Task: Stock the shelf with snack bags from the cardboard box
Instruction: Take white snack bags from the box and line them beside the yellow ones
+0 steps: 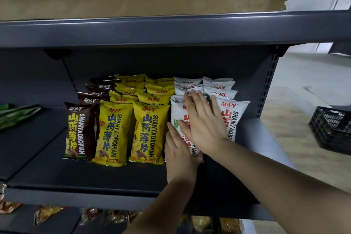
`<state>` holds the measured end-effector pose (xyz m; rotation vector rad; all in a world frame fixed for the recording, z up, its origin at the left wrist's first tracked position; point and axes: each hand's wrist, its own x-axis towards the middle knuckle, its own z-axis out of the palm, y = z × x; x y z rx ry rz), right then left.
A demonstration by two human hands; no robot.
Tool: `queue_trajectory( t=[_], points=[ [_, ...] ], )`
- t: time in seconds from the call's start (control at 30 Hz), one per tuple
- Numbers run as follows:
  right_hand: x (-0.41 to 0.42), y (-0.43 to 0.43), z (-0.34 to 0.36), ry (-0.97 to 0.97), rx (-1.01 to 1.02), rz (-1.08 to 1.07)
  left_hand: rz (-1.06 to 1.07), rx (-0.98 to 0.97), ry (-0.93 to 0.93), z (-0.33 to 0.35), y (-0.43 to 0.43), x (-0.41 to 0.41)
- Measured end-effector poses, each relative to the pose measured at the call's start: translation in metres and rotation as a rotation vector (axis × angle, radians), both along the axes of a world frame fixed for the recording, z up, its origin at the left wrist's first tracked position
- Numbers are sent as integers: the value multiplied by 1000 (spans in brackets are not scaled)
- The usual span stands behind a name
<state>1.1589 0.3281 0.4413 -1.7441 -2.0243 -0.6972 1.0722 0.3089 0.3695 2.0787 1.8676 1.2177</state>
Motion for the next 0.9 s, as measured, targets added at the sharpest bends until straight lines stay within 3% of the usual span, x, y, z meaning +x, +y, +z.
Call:
queue_trajectory(
  t=[0.33,0.53,0.77,0.9],
  points=[
    [6,-8,0,73,106,20,37,-22,-29,6,-8,-1],
    [34,-19,-4,264,58,-282,7,-105,-77,9,-10,-1],
    [56,-5,1,223,-146,22,-1,-118,-89,10,-10,-2],
    [74,-5,-8,196,-169,69,23,-88,-77,8,-10,-2]
  ],
)
